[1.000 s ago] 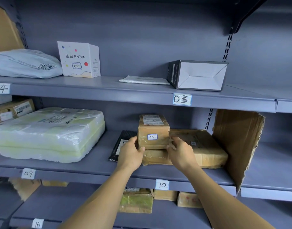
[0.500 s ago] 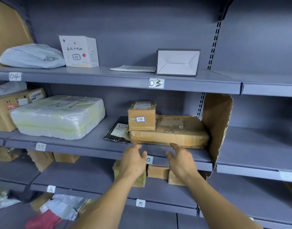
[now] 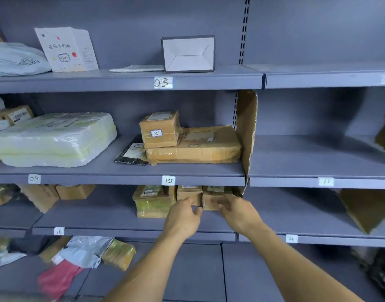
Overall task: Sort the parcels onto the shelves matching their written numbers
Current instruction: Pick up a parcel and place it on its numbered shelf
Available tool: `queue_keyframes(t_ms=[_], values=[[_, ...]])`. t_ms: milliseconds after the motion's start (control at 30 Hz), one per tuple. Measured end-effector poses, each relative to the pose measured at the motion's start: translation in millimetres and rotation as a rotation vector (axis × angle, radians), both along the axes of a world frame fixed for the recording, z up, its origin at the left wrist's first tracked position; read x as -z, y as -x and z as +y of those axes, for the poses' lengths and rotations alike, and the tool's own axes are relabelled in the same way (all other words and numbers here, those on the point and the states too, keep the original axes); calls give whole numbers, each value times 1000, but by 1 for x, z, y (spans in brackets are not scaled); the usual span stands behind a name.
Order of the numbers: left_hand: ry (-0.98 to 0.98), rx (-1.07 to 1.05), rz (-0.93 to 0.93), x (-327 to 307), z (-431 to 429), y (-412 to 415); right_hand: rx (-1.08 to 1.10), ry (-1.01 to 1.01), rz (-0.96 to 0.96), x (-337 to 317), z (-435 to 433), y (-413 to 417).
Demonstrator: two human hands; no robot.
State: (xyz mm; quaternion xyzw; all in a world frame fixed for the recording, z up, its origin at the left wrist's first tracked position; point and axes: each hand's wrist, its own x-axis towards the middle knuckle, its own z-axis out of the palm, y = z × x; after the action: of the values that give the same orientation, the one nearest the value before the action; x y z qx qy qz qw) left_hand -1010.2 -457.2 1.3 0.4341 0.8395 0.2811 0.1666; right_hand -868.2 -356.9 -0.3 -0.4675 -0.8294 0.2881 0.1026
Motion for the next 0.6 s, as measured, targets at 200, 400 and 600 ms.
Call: queue_keyframes(t_ms=[200, 400, 600], values=[[59, 168, 26, 15, 10, -21, 113, 2, -79, 11, -10, -37], [93, 349, 1, 29, 6, -45, 249, 21, -138, 23, -36, -71], [140, 541, 3, 43, 1, -100, 405, 56, -169, 48, -78, -133]])
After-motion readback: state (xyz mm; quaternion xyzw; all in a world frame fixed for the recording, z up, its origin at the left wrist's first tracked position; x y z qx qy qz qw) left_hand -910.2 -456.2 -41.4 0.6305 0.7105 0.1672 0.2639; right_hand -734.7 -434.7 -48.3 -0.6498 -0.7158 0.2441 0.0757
